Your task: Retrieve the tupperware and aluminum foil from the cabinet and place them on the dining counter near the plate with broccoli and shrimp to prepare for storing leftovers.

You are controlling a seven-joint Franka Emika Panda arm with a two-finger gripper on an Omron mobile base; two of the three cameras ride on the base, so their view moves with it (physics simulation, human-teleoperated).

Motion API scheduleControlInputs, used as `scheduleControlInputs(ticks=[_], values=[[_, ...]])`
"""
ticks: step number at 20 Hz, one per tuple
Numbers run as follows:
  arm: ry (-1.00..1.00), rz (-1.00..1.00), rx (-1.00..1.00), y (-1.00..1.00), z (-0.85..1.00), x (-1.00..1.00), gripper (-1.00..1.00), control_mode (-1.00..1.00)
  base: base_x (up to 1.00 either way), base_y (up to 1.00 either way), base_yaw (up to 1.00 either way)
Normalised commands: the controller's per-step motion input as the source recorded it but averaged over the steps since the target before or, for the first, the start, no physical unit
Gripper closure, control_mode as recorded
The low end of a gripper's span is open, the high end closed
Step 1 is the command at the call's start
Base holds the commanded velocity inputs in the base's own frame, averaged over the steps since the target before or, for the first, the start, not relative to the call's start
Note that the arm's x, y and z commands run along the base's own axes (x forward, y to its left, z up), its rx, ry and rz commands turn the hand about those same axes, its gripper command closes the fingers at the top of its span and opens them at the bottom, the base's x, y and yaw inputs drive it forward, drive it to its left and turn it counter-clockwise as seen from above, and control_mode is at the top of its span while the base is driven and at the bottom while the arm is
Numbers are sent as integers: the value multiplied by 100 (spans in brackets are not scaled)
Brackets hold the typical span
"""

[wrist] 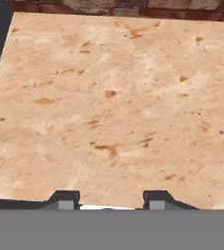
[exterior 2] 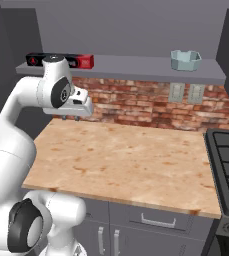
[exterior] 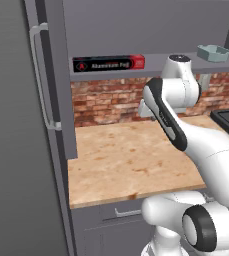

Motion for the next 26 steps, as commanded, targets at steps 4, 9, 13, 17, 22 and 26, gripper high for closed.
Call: scheduleControlInputs(ticks=[4,9,13,17,22,26], values=[[0,0,1,0,0,0,-100,-100,0,0,0],[-23,-13,4,0,29,-21,-100,-100,0,0,0],[-26,-25,16,0,80,-6,-100,-100,0,0,0],[-7,-38,25,0,79,-17,-100,-100,0,0,0],[1,-46,38,0,53,-44,-100,-100,0,0,0],[11,-37,48,0,25,-43,-100,-100,0,0,0]])
